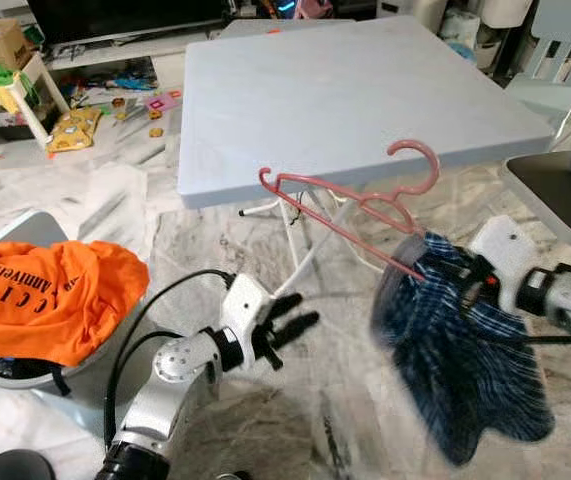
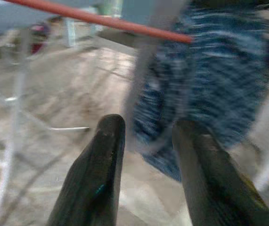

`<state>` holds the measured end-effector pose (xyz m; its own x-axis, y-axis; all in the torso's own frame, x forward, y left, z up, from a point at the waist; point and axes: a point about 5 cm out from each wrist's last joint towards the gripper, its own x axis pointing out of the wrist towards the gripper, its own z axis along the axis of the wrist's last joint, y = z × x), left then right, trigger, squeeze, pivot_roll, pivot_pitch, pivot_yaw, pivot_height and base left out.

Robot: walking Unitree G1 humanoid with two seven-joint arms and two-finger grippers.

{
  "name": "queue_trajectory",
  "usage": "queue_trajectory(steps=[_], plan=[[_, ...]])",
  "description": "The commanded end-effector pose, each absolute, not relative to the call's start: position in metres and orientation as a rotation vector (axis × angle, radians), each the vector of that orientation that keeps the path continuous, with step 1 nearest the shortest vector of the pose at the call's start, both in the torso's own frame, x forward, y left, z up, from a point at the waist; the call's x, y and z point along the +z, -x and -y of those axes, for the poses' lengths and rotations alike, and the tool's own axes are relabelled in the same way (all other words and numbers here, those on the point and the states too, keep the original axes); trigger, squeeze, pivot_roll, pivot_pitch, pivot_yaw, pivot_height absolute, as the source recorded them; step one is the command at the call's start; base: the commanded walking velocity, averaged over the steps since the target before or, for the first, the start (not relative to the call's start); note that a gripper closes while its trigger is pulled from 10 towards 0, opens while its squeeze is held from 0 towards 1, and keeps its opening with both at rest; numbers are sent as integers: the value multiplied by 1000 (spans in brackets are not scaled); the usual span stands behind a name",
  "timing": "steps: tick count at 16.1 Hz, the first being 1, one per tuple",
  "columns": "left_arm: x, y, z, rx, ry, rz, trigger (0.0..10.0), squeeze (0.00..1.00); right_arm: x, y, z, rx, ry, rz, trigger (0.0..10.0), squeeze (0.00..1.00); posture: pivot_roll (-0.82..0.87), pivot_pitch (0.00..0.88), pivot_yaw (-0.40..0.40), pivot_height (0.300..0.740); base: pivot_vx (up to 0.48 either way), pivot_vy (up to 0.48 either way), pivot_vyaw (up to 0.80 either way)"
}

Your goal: Hang hanger

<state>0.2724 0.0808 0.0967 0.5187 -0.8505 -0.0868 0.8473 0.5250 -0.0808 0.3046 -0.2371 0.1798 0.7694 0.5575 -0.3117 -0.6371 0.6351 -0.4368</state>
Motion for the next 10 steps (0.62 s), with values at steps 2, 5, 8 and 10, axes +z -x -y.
queue_trajectory(steps=[2, 5, 8, 10], plan=[[109, -257, -74, -1186, 33, -158, 10000, 1000, 182, -317, 227, 723, 621, -122, 10000, 0, -188, 96, 59, 740, 0, 0, 0], [120, -254, -74, -1241, -7, -119, 10000, 1000, 168, -312, 229, 844, 753, -196, 10000, 0, -178, 93, 57, 740, 0, 0, 0], [123, -253, -81, -1261, -63, -131, 10000, 1000, 161, -305, 233, 948, 797, -239, 10000, 0, -181, 95, 58, 740, 0, 0, 0], [126, -251, -87, -1300, -114, -142, 10000, 1000, 160, -301, 248, 992, 896, -271, 10000, 0, -179, 95, 59, 740, 0, 0, 0]])
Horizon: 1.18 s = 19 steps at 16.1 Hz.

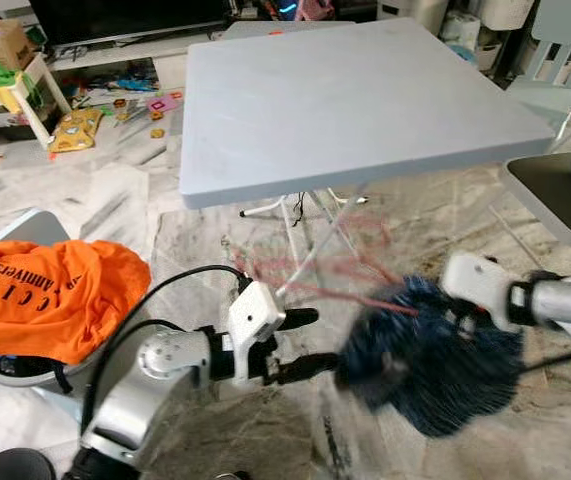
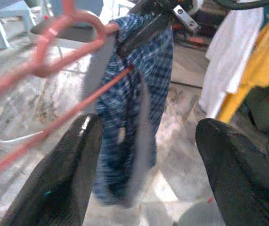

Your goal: Hang hanger

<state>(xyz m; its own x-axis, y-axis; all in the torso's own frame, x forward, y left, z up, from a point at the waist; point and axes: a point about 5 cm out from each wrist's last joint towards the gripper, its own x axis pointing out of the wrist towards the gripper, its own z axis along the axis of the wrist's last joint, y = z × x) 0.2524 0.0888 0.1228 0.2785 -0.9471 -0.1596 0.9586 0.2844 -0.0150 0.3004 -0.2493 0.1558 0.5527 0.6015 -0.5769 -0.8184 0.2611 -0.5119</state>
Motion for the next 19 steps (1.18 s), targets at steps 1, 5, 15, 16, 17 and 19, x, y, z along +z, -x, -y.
queue_trajectory(steps=[1, 5, 15, 16, 17, 19], plan=[[128, -252, -89, -1310, -128, -141, 10000, 1000, 160, -300, 252, 1007, 922, -282, 10000, 0, -179, 93, 61, 740, 0, 0, 0], [130, -250, -95, -1341, -168, -152, 10000, 1000, 165, -301, 262, 1015, 986, -300, 10000, 0, -178, 88, 65, 740, 0, 0, 0], [118, -280, -115, -1167, -371, -65, 10000, 0, 187, -283, 267, 1211, 931, -275, 10000, 0, -195, 79, 57, 740, 0, 0, 0], [115, -280, -115, -1168, -364, -66, 10000, 0, 188, -280, 266, 1237, 921, -277, 10000, 0, -197, 78, 58, 740, 0, 0, 0], [114, -279, -114, -1180, -355, -68, 8980, 0, 188, -279, 265, 1241, 918, -273, 10000, 0, -199, 77, 60, 740, 0, 0, 0], [110, -271, -103, -1243, -309, -64, 1725, 0, 189, -275, 259, 1264, 881, -248, 10000, 0, -199, 76, 63, 740, 0, 0, 0]])
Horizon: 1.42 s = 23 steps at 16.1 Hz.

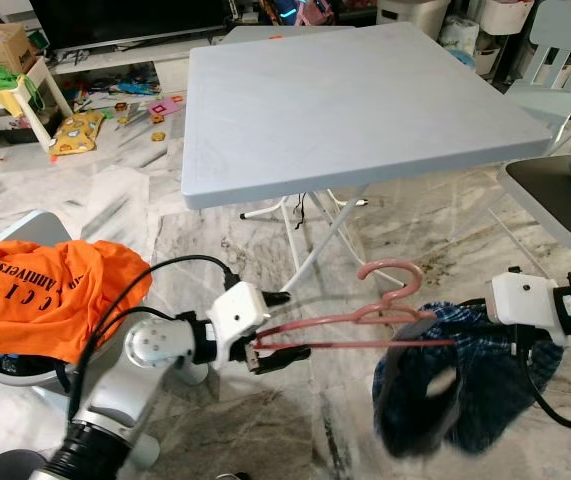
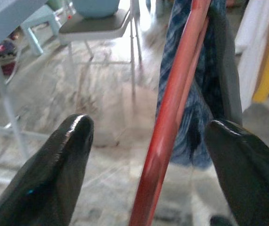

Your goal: Hang hanger

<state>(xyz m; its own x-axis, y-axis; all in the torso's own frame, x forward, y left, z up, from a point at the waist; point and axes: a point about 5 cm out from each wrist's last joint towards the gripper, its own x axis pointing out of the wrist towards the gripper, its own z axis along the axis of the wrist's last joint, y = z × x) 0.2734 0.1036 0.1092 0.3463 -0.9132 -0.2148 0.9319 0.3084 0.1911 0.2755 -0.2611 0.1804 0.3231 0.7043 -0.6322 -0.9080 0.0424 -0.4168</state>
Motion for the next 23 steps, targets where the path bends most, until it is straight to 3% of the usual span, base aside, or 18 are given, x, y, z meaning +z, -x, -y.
queue_trajectory(steps=[1, 8, 15, 23], plan=[[110, -271, -99, -1250, -305, -53, 0, 0, 190, -273, 257, 1281, 871, -245, 10000, 0, -201, 77, 64, 740, 0, 0, 0], [115, -273, -87, -1332, -302, -14, 0, 0, 189, -267, 252, 1314, 858, -256, 10000, 0, -206, 79, 66, 740, 0, 0, 0], [114, -271, -92, -1427, -298, -79, 0, 0, 190, -264, 247, 1320, 839, -244, 10000, 0, -209, 81, 68, 740, 0, 0, 0], [115, -274, -95, -1416, -287, -83, 0, 0, 187, -268, 244, 1302, 820, -256, 10000, 0, -207, 84, 65, 740, 0, 0, 0]])
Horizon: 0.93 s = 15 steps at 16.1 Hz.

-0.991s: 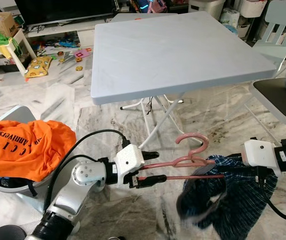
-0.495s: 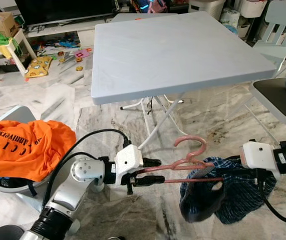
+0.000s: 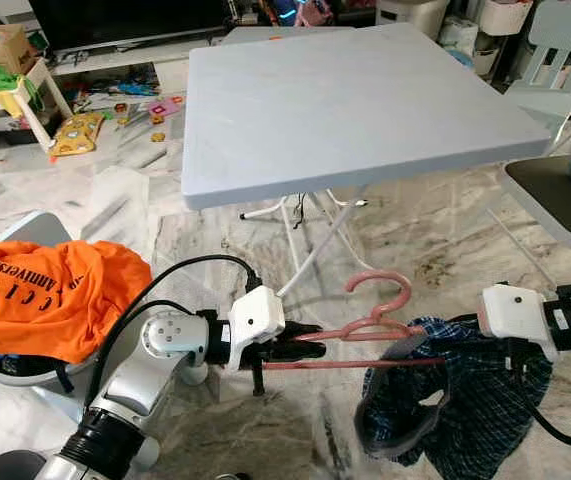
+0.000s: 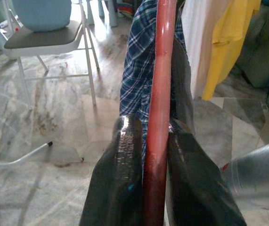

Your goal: Hang hanger

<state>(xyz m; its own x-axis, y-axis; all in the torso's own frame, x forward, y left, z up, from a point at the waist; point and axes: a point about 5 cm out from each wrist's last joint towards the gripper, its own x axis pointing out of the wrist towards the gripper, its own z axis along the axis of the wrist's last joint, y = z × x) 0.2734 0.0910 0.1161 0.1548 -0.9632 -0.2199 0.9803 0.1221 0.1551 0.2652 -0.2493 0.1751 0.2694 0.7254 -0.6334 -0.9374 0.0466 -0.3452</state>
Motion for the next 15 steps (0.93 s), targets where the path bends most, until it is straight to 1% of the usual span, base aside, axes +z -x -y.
queue_trajectory(steps=[1, 2, 4, 6, 7, 9, 11, 13, 15], plan=[[114, -274, -95, -1407, -275, -84, 0, 0, 187, -269, 243, 1292, 825, -247, 10000, 0, -205, 88, 62, 740, 0, 0, 0], [113, -273, -94, -1393, -260, -80, 0, 0, 186, -270, 242, 1292, 824, -247, 10000, 0, -204, 97, 61, 740, 0, 0, 0], [112, -273, -92, -1364, -227, -76, 0, 0, 186, -272, 240, 1287, 827, -237, 10000, 0, -204, 89, 57, 740, 0, 0, 0], [108, -274, -92, -1327, -210, -72, 0, 0, 187, -278, 239, 1271, 796, -243, 10000, 0, -206, 89, 56, 740, 0, 0, 0], [106, -276, -92, -1285, -204, -62, 0, 0, 189, -282, 236, 1258, 770, -228, 10000, 1000, -204, 84, 54, 740, 0, 0, 0], [104, -281, -94, -1200, -197, -37, 0, 0, 195, -291, 228, 1237, 749, -185, 10000, 1000, -204, 80, 50, 740, 0, 0, 0], [105, -287, -95, -1128, -181, -15, 0, 0, 199, -304, 226, 1151, 741, -169, 10000, 1000, -205, 77, 45, 740, 0, 0, 0], [102, -286, -93, -1125, -196, -6, 0, 0, 204, -314, 224, 1090, 758, -134, 10000, 1000, -207, 75, 44, 740, 0, 0, 0], [102, -288, -94, -1070, -172, 13, 0, 0, 210, -317, 215, 1070, 786, -100, 10000, 1000, -203, 72, 42, 740, 0, 0, 0]])
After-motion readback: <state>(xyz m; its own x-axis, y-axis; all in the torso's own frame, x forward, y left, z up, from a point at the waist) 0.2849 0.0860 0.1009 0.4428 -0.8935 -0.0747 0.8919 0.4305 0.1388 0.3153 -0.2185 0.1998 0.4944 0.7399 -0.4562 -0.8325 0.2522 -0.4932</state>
